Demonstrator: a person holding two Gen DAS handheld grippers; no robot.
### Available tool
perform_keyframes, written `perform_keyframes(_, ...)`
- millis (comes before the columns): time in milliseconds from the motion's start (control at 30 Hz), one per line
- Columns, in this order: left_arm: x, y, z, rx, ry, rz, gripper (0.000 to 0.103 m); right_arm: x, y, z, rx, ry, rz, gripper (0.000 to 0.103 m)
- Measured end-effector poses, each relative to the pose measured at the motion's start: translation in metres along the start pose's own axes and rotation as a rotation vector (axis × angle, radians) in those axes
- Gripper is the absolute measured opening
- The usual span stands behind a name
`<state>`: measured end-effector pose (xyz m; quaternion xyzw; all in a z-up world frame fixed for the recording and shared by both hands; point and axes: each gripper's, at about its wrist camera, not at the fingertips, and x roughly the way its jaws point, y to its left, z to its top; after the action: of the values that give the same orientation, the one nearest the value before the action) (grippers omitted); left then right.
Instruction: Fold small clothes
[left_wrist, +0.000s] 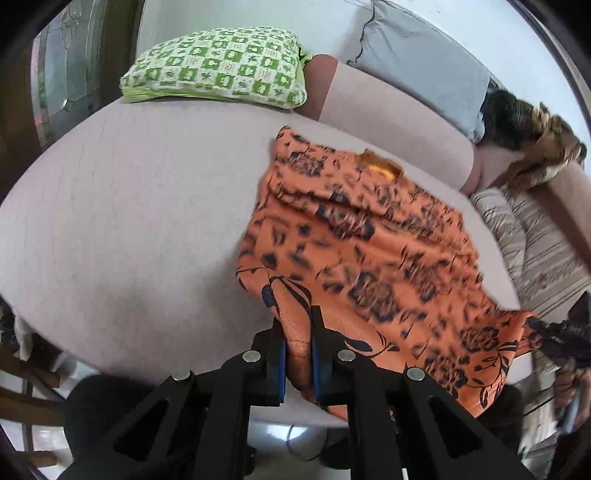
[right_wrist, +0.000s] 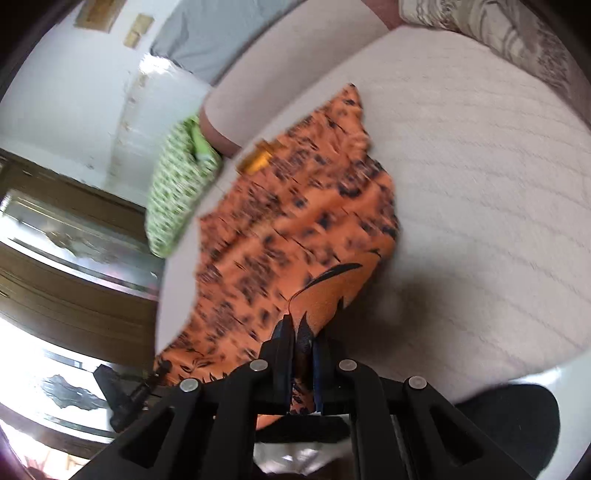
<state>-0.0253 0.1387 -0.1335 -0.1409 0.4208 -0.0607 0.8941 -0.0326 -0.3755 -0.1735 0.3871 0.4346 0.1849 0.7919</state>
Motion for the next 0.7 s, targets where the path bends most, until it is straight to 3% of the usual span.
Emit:
perform_keyframes(133,0.017,-0.003,0.036,0.001,0.026,-0.009,0.011,0.011,0.008,0.034,0.02,-0.02,0.058,0.008)
perform_keyframes(267,0.016,-0.018,0.101,0.032,-0.067,-0.048,0.011,0.016,0.036,0.094,-0.022,-0.091,0.111,0.008)
perform_keyframes(367,0.038,-0.023,0.163,0.004,-0.141,-0.024,0.015,0.029,0.046,0.154,-0.009,-0.179,0.125,0.008)
perform_keyframes(400,0.047,-0.021,0.177,-0.011,-0.166,-0.016,0.027,0.038,0.045,0.172,-0.001,-0.2,0.126,0.01)
perform_keyframes(433,0.067,-0.019,0.193,-0.013,-0.184,0.006,0.06,0.053,0.042,0.193,-0.004,-0.211,0.103,0.012)
perform_keyframes(467,0.091,-0.016,0.206,-0.014,-0.172,0.062,0.078,0.075,0.035,0.212,-0.007,-0.199,0.064,0.018)
perform_keyframes(500,0.118,-0.013,0.215,-0.012,-0.154,0.118,0.088,0.091,0.026,0.222,0.014,-0.195,0.023,0.023)
perform_keyframes(567,0.167,0.0,0.221,0.015,-0.111,0.187,0.088,0.124,0.007,0.229,0.019,-0.187,-0.137,0.081)
perform_keyframes(633,0.184,0.019,0.213,-0.02,-0.067,0.244,0.087,0.131,-0.004,0.214,0.002,-0.205,-0.187,0.08)
perform_keyframes(700,0.17,0.031,0.197,-0.028,-0.112,0.213,0.087,0.126,-0.008,0.195,-0.038,-0.198,-0.212,0.08)
